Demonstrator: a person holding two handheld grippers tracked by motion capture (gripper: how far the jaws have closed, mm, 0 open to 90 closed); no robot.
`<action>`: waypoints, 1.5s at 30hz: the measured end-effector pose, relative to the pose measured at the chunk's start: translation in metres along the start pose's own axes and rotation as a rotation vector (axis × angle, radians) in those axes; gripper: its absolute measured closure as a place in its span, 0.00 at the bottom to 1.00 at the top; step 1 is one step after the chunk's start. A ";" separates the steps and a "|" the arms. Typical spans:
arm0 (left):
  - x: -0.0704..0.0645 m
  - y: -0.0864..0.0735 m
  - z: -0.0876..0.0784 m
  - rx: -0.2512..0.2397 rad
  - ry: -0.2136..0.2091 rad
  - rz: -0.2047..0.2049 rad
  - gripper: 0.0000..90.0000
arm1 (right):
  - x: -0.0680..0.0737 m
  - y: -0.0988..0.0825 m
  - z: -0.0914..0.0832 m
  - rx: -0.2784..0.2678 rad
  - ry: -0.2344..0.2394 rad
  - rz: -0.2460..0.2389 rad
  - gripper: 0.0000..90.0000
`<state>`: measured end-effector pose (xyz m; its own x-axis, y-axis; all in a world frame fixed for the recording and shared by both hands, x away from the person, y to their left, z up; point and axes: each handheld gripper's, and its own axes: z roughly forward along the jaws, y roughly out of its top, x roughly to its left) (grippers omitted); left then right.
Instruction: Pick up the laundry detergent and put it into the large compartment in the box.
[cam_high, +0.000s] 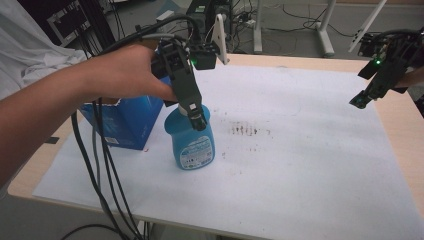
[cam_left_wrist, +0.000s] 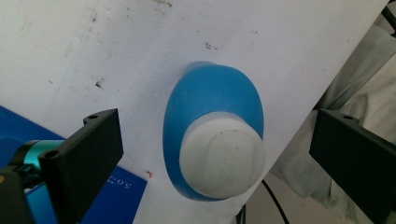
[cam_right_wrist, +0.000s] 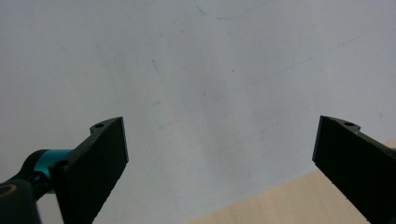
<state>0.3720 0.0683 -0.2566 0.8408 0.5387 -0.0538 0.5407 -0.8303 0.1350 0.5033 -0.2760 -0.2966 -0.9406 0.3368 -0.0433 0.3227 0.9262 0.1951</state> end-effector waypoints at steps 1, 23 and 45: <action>0.000 -0.001 0.002 0.001 -0.001 0.001 0.03 | 0.000 0.000 0.000 0.000 0.000 0.003 0.03; 0.004 -0.011 0.032 -0.003 -0.008 0.015 0.03 | 0.000 0.002 0.004 0.008 0.002 0.001 0.03; 0.006 -0.012 0.035 -0.007 -0.006 0.023 0.16 | 0.000 0.004 0.006 0.008 0.005 0.001 0.03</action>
<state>0.3711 0.0768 -0.2930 0.8534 0.5182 -0.0569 0.5207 -0.8417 0.1427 0.5049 -0.2713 -0.3016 -0.9407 0.3370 -0.0385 0.3245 0.9271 0.1874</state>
